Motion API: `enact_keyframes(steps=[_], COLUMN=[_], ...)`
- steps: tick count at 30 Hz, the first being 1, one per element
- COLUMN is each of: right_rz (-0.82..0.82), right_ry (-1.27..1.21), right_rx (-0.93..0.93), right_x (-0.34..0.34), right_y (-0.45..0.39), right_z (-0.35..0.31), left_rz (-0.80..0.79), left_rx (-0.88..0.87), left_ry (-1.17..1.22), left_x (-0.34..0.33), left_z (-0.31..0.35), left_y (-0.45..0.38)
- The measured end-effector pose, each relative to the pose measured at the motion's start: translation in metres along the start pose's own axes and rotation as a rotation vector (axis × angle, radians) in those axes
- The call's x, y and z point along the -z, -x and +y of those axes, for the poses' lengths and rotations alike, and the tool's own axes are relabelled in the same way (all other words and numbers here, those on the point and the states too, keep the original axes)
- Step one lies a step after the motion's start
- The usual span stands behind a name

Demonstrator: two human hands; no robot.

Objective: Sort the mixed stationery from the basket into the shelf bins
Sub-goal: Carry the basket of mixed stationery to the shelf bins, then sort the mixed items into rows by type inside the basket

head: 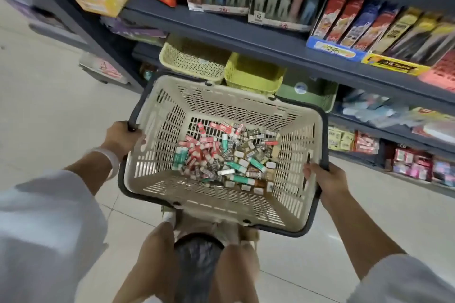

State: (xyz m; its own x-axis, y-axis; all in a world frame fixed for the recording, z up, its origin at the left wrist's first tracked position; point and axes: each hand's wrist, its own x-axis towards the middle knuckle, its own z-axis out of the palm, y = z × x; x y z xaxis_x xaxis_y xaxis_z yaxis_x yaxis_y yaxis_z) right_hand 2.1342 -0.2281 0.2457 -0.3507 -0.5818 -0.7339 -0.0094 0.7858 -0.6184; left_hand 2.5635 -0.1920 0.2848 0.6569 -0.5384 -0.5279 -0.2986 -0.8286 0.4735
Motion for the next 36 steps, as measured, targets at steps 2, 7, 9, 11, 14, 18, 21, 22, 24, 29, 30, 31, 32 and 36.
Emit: enact_keyframes(steps=[2, 7, 9, 11, 14, 18, 21, 22, 24, 29, 30, 31, 32, 36], right_rz=[0.055, 0.171, 0.175, 0.191, 0.221, 0.279, 0.360, 0.371, 0.282, -0.250, -0.305, -0.335, -0.350, -0.301], right_ry=[0.058, 0.283, 0.380, 0.499, 0.628, 0.743, 0.674, 0.660, 0.704, 0.852, 0.903, 0.964, 1.034, 1.282], right_rx=[0.014, 0.040, 0.042, 0.040, 0.047, 0.082, 0.199, 0.292, 0.459, 0.541, 0.544, 0.555, 0.577, 0.735], right_x=[-0.016, -0.050, -0.061, -0.070, -0.081, -0.089, -0.095, -0.099, -0.112, -0.185, -0.199, -0.211, -0.220, -0.245], right_y=[-0.012, -0.045, -0.061, -0.077, -0.093, -0.097, -0.085, -0.080, -0.074, -0.115, -0.130, -0.145, -0.159, -0.214], right_z=[0.019, 0.049, 0.056, 0.061, 0.068, 0.074, 0.067, 0.065, 0.066, 0.089, 0.097, 0.105, 0.112, 0.132], left_rz=[-0.040, -0.113, -0.117, -0.110, -0.104, -0.089, -0.041, 0.010, 0.100, -0.309, -0.370, -0.409, -0.433, -0.442], left_rx=[-0.038, -0.059, -0.045, -0.027, -0.026, -0.107, -0.176, -0.244, -0.499, -0.645, -0.616, -0.591, -0.577, -0.616], left_ry=[-0.065, -0.168, -0.164, -0.177, -0.196, -0.293, -0.452, -0.477, -0.487, -0.391, -0.392, -0.401, -0.415, -0.447], left_x=[-0.012, -0.049, -0.062, -0.075, -0.091, -0.100, -0.102, -0.103, -0.115, -0.204, -0.228, -0.248, -0.265, -0.309], left_z=[-0.010, -0.043, -0.056, -0.066, -0.070, -0.065, -0.058, -0.055, -0.049, -0.044, -0.048, -0.053, -0.058, -0.069], left_y=[-0.031, -0.086, -0.102, -0.115, -0.127, -0.133, -0.131, -0.128, -0.120, -0.123, -0.133, -0.144, -0.155, -0.205])
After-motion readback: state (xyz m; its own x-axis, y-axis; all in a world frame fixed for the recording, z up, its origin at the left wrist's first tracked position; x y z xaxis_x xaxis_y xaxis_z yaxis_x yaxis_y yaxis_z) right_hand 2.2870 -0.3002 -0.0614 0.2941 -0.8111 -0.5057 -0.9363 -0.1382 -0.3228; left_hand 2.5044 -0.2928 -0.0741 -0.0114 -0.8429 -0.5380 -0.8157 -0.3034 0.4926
